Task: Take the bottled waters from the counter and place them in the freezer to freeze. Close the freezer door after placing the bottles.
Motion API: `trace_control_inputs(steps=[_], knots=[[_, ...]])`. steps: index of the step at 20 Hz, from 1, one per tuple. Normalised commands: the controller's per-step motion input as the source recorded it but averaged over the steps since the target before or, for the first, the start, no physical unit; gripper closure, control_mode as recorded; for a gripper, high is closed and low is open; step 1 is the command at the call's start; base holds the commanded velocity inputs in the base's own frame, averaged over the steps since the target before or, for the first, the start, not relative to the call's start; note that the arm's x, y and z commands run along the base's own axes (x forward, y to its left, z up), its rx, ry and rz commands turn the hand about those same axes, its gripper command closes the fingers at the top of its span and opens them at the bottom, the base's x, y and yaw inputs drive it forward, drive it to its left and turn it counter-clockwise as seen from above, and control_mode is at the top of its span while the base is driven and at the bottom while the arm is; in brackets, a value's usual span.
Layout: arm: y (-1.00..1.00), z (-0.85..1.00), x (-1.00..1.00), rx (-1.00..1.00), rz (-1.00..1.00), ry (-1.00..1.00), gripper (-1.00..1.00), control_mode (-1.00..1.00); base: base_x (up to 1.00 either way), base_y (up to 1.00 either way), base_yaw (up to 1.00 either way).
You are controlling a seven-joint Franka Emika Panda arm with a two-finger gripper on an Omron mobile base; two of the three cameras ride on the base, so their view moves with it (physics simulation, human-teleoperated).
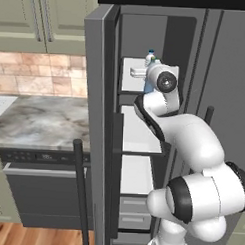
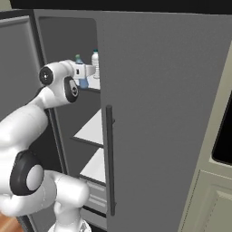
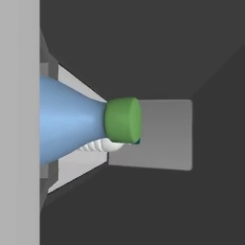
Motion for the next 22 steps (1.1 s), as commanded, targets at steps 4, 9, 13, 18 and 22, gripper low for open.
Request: trace_control_inputs(steps=[4, 9, 13, 18, 22], knots=[[0.00, -0.02, 0.27, 0.00, 0.00, 0.00, 1.00, -1.00, 0.00, 0.00, 0.00], [0.00, -0.02, 0.28, 0.00, 0.00, 0.00, 1.00, -1.00, 0.00, 0.00, 0.00], [0.00, -0.12, 0.24, 0.00, 0.00, 0.00, 1.00, -1.00, 0.00, 0.00, 0.00], [0.00, -0.16, 0.16, 0.00, 0.00, 0.00, 1.00, -1.00, 0.00, 0.00, 0.00], [0.00, -0.22, 0.13, 0.00, 0.00, 0.00, 1.00, -1.00, 0.00, 0.00, 0.00]])
